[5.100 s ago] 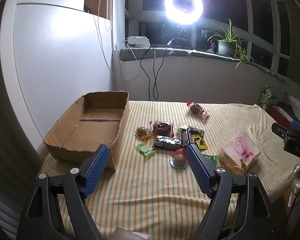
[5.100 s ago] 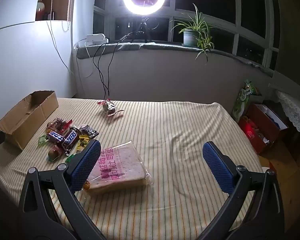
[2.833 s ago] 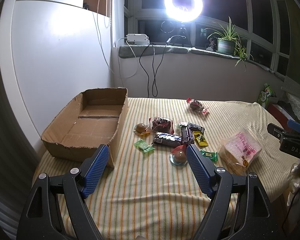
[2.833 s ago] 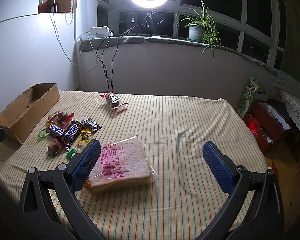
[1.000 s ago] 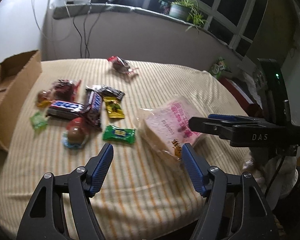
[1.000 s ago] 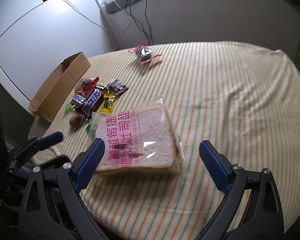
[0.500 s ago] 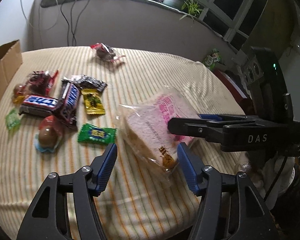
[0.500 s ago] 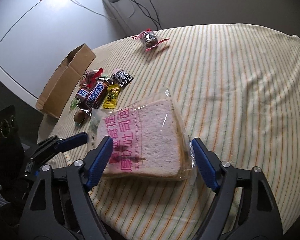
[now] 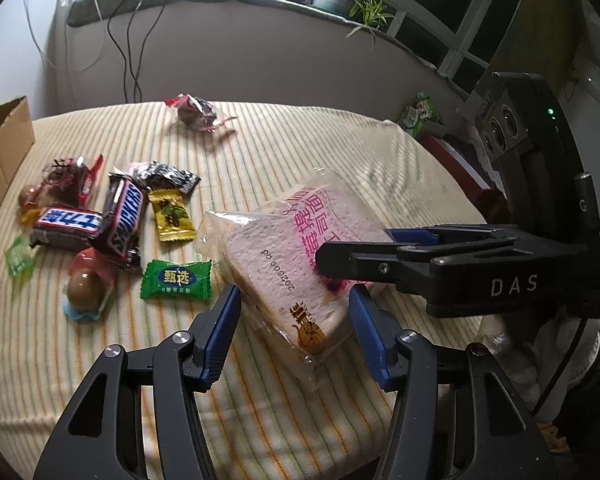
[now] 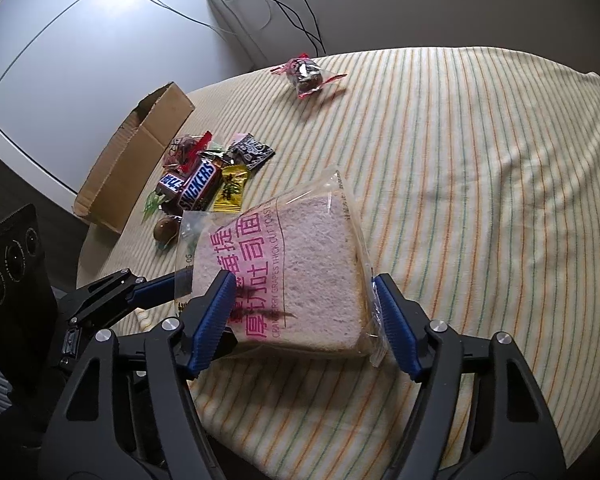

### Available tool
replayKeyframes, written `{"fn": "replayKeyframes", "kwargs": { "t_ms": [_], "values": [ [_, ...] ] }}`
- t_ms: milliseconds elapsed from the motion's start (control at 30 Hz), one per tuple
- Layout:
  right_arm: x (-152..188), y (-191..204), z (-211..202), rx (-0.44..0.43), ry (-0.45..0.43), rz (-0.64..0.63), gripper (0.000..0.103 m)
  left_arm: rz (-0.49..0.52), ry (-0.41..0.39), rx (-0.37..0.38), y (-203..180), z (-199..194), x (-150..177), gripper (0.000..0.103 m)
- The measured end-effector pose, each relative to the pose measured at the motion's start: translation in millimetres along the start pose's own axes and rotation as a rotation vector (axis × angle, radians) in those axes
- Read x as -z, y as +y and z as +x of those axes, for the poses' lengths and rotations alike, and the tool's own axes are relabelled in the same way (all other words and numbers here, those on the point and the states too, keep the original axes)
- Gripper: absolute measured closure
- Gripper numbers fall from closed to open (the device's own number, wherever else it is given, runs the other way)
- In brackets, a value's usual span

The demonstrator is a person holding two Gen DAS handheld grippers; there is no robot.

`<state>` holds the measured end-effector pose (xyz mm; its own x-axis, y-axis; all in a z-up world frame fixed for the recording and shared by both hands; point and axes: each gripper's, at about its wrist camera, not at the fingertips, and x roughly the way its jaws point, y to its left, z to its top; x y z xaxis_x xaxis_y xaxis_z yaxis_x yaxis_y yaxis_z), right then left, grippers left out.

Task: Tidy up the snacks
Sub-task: 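Move the right tool to the bagged bread and close its fingers on it, then carry the bread with the right tool into the cardboard box and release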

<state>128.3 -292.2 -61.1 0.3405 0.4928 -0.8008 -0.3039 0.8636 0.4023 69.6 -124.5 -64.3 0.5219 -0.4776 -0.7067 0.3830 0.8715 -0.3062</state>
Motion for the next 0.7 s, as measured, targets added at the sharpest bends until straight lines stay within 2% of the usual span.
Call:
{"fn": "replayKeyframes", "kwargs": {
  "t_ms": [333, 700],
  "values": [
    [-22, 42, -6, -0.015, -0.026, -0.070, 0.030, -0.004, -0.080, -0.047, 20, -34, -8, 0.048],
    [-61, 115, 11, -0.066, -0.033, -0.187, 0.030, -0.076, -0.189, -0.146, 79, -86, -19, 0.047]
  ]
}}
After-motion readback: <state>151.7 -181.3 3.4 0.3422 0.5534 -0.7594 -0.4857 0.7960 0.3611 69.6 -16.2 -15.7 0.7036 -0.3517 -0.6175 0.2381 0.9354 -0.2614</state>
